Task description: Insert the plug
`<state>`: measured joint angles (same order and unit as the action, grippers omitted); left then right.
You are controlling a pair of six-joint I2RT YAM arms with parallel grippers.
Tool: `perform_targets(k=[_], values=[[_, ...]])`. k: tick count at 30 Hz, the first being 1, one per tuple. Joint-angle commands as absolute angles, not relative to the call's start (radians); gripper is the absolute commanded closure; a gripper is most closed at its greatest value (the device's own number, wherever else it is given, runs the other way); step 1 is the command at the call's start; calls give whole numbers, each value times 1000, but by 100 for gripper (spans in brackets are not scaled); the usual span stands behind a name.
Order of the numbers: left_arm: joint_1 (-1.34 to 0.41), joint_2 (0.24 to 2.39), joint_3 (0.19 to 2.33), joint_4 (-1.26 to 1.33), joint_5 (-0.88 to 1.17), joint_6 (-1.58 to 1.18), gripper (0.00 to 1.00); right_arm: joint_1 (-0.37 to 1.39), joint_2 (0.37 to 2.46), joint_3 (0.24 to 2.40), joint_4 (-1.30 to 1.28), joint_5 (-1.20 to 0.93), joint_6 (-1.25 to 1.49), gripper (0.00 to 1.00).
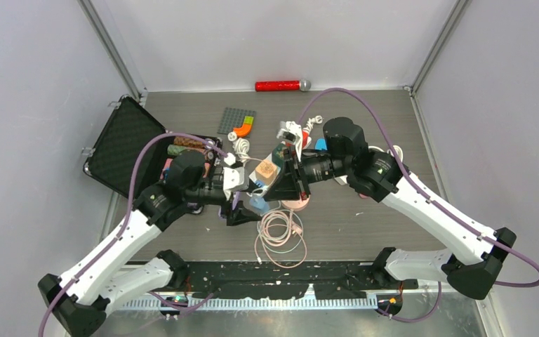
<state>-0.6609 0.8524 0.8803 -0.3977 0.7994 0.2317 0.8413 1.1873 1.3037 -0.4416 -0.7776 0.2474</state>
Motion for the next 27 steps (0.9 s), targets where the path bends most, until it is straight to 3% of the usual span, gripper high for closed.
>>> perform_targets(k=[1,6,9,14,21,24,27], values=[[-658,953,993,-658,946,408,30,847,1178,1356,-477,-913,110,95],[-659,1079,1082,-814,976,477,48,847,1178,1351,-477,-905,108,95],[-658,1117,1096,-853,993,506,53,848,1180,1343,-469,-898,118,94],[-658,1158,1136,-915,956,552,50,846,1177,1334,-462,-905,124,95],[-658,1158,1136,-898,931,530,58,847,1166,1332,-462,-891,129,94],[-658,1152,1130,-874,928,510,71,847,1167,1330,-462,-887,134,94],[-658,1145,1123,-851,924,491,91,847,1167,1326,-462,-881,139,95]])
